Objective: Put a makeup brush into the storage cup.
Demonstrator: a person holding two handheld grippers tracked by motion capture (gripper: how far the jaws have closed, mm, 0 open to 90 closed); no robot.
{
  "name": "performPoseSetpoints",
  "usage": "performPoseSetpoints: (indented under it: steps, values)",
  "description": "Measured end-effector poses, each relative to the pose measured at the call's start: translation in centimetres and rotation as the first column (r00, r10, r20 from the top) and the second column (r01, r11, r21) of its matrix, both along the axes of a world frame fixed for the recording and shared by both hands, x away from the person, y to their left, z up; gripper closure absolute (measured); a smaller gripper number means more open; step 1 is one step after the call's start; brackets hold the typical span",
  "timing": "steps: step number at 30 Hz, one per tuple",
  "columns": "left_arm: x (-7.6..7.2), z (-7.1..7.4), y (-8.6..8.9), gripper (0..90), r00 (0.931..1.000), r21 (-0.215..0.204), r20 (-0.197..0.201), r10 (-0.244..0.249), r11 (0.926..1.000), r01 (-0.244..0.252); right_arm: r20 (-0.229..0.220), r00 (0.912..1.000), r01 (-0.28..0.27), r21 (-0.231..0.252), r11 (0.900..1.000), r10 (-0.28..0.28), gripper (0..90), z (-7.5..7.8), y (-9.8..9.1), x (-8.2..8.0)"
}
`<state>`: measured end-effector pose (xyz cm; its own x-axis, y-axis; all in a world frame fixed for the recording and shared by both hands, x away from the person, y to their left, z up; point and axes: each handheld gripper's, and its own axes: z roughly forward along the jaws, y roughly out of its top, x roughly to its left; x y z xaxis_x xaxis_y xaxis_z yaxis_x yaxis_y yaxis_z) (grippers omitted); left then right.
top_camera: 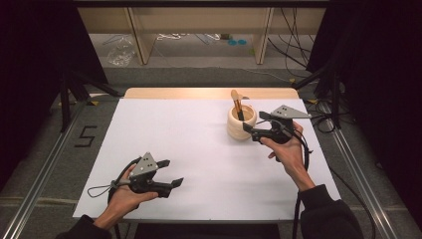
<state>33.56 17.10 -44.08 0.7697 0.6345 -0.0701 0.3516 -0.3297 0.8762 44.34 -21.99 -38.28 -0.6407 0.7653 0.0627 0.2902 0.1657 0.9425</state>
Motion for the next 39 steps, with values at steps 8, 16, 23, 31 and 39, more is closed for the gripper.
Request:
performPoseSetpoints:
  steps: [8, 16, 23, 31, 39]
  values:
    - [0.1, 0.1, 0.1, 22.5, 0.9998, 0.002, 0.014, -0.012, 0.9999, 0.012, -0.015, 0.9997, -0.019, 0.001, 0.9998, 0.019, 21.7, -0.6, 0.4, -1.3]
    - [0.1, 0.1, 0.1, 21.7, 0.9998, 0.001, 0.013, -0.012, 0.9999, 0.012, -0.004, 0.9997, -0.023, -0.011, 0.9997, 0.023, 21.0, -0.9, 0.4, -2.5]
    - [0.2, 0.1, 0.1, 21.1, 0.9999, 0.000, 0.012, -0.011, 0.9999, 0.011, -0.029, 0.9990, -0.033, 0.013, 0.9994, 0.033, 20.3, -1.5, 0.2, -3.8]
    - [0.1, 0.1, 0.0, 20.5, 1.0000, -0.012, -0.003, 0.001, 0.9999, -0.001, -0.030, 0.9990, -0.035, 0.003, 0.9994, 0.035, 19.8, -2.0, 0.0, -4.9]
    - [0.1, 0.1, 0.1, 20.5, 0.9999, 0.003, 0.013, -0.003, 1.0000, 0.003, -0.024, 0.9987, -0.045, 0.001, 0.9990, 0.045, 19.8, -2.4, 0.1, -6.0]
